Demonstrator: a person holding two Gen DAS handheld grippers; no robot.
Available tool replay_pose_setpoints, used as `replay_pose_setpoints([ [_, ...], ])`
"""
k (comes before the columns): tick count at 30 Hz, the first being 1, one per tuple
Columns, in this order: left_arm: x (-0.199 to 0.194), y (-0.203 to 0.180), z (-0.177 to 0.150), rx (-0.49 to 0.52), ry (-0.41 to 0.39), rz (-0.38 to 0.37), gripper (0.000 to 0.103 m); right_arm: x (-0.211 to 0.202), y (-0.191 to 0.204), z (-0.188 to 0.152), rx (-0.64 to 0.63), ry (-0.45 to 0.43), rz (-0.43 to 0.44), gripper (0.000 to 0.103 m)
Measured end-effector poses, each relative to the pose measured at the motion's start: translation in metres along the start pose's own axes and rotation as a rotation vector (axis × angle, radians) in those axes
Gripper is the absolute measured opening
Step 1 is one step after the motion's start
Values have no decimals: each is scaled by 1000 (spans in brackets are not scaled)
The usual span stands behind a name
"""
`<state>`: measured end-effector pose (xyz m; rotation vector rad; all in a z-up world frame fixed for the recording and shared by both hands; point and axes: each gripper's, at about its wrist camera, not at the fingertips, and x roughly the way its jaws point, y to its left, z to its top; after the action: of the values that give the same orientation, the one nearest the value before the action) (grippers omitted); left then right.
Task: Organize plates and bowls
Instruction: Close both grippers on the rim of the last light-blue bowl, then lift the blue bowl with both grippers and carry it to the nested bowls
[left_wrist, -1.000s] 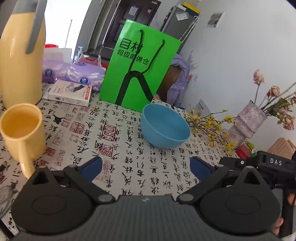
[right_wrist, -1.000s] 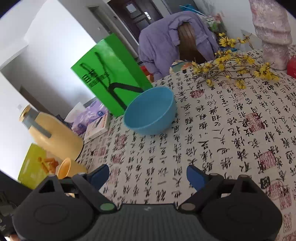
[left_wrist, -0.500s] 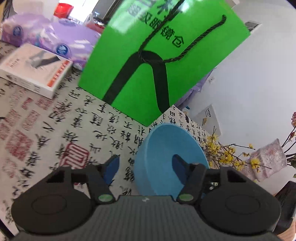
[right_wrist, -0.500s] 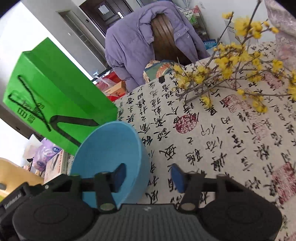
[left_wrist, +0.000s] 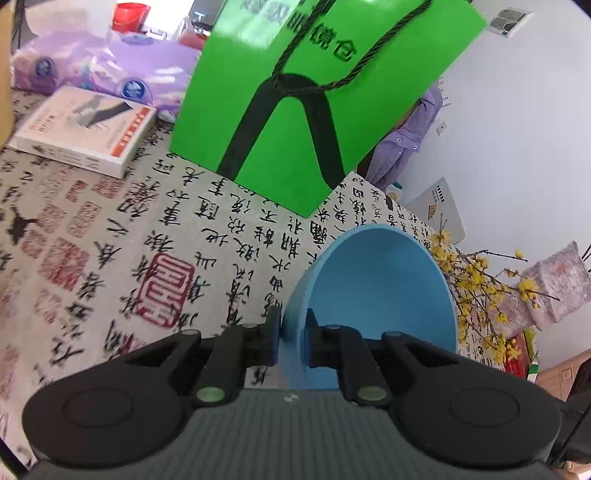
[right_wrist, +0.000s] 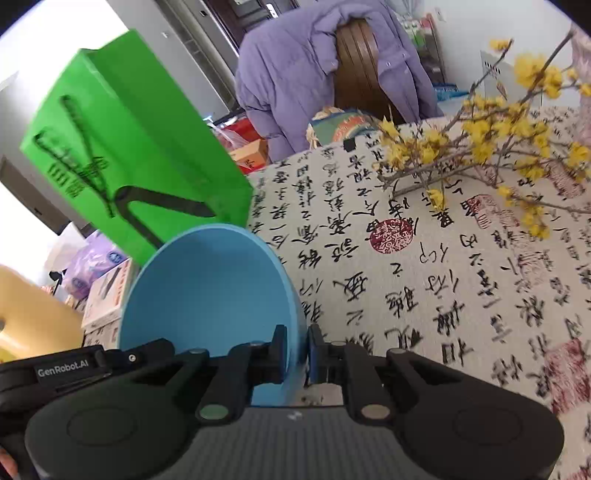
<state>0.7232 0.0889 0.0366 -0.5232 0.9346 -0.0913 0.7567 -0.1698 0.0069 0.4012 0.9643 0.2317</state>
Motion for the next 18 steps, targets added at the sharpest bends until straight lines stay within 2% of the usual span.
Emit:
replay_pose_setpoints([
  [10,-110,-5,-62,34,-73,25,11,-92,40,-61,-92,-38,14,9],
  [15,-166,0,-121,48,-138,76,10,-137,51,-110,-112,-57,43,9],
  [18,-201,6,-162,65,-193,90,8,-172,65,-152,-185,-118,54,9],
])
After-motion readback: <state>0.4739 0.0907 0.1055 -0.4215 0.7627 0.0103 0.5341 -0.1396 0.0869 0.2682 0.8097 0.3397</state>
